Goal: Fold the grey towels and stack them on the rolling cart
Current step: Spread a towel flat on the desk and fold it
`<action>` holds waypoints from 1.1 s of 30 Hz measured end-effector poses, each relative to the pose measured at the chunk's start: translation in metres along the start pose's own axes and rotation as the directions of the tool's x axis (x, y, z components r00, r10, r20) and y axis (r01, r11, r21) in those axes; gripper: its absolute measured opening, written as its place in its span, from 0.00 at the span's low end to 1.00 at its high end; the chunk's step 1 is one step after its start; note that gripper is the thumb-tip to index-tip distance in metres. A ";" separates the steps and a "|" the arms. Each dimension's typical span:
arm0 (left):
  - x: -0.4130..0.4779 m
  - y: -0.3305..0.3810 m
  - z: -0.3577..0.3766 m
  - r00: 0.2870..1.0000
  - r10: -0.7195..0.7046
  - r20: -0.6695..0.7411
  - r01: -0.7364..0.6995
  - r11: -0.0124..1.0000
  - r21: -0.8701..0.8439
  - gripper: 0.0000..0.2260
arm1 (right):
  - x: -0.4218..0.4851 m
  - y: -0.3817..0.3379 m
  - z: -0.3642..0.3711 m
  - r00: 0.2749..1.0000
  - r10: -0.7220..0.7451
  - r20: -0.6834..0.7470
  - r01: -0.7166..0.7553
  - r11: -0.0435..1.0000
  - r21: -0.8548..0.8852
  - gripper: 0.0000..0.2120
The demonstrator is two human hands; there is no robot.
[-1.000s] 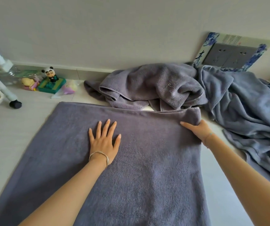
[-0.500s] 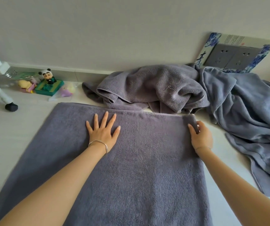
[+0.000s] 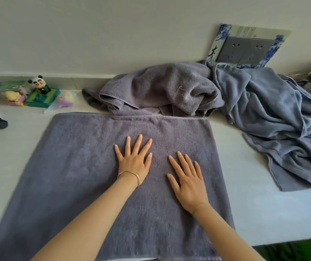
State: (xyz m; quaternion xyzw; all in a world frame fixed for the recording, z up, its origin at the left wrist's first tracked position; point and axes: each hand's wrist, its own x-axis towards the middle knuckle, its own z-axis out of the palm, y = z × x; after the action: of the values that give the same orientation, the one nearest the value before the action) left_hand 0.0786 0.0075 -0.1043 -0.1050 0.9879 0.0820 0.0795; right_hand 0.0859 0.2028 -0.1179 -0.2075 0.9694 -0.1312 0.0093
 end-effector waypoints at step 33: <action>-0.096 0.030 0.024 0.961 0.247 -0.123 -0.251 0.968 -0.020 0.28 | -0.056 -0.039 -0.013 0.998 0.054 0.013 -0.055 0.989 0.138 0.26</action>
State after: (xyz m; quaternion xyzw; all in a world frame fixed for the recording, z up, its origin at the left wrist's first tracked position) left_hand 0.1678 0.0589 -0.1062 0.0138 0.9946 0.1022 0.0076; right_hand 0.1522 0.1941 -0.0977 -0.1805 0.9632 -0.1967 0.0319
